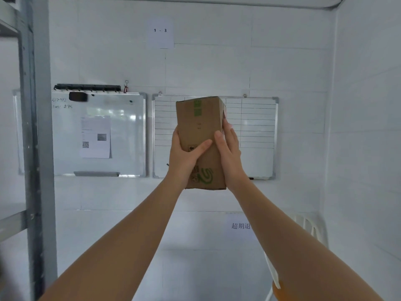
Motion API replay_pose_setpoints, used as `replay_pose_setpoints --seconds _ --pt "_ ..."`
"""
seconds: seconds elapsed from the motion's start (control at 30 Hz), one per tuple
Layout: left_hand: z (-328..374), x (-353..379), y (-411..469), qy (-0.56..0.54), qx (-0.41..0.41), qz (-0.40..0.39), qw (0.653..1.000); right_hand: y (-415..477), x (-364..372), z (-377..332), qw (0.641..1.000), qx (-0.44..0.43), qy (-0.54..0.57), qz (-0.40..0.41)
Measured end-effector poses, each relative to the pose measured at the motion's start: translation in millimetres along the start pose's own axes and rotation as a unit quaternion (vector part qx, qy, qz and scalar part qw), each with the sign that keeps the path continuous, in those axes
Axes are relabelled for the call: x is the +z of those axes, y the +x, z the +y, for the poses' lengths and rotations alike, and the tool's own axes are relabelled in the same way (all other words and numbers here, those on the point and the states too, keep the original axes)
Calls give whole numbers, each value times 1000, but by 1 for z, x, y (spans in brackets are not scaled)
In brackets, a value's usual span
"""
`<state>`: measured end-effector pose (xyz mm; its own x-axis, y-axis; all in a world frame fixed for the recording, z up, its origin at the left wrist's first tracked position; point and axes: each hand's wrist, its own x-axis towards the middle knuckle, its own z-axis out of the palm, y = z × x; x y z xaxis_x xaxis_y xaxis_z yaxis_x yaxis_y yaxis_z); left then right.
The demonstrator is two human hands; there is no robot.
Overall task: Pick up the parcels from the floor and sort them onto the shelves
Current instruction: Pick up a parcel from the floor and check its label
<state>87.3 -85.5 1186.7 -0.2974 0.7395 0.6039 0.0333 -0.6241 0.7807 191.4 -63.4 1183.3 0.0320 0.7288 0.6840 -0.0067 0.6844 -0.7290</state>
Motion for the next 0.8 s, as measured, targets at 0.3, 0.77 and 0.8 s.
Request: replay_pose_setpoints --seconds 0.3,0.77,0.8 --pt "-6 -1 3 36 7 15 999 1 3 11 994 7 104 -36" --pt "-3 22 -6 96 -28 95 990 5 11 -10 1000 18 -3 24" --pt "-3 22 -6 84 -25 104 991 6 12 -12 1000 22 -7 16"
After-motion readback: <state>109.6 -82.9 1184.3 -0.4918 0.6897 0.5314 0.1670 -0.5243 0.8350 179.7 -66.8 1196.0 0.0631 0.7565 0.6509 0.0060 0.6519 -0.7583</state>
